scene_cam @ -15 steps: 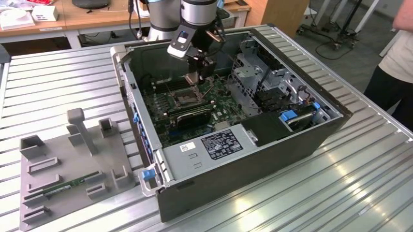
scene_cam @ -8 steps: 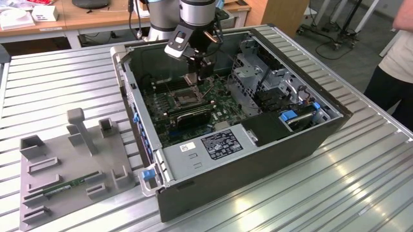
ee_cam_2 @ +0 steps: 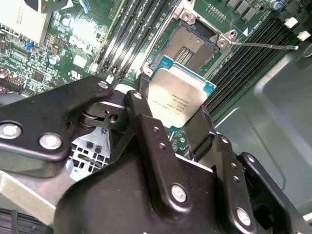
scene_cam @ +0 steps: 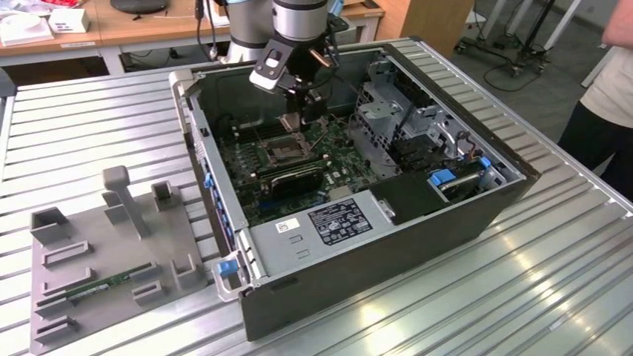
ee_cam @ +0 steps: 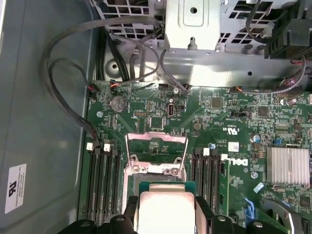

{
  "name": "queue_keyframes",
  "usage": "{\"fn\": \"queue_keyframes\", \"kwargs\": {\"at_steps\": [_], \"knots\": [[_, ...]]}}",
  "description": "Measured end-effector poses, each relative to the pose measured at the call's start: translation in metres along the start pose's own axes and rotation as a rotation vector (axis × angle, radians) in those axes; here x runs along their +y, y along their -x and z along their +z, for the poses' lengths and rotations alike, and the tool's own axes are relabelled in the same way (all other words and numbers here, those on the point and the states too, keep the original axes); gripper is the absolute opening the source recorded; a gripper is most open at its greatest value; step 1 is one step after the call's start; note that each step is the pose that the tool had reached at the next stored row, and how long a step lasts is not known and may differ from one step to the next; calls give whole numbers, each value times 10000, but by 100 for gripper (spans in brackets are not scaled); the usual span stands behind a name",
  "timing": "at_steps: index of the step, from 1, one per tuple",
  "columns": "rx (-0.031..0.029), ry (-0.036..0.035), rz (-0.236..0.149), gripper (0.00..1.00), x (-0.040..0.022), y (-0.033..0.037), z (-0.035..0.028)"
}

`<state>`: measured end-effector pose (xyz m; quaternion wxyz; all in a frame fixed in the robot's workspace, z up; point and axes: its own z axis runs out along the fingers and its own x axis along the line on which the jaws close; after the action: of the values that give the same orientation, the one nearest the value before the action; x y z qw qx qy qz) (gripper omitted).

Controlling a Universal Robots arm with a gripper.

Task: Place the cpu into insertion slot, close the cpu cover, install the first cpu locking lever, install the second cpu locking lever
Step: 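Place the cpu into insertion slot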

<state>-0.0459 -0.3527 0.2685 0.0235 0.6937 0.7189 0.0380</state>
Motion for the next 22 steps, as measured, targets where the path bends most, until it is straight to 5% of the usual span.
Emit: {"fn": "queue_keyframes", "kwargs": {"at_steps": [22], "knots": [[-5,-10,62,54,-71,-13,180]]}}
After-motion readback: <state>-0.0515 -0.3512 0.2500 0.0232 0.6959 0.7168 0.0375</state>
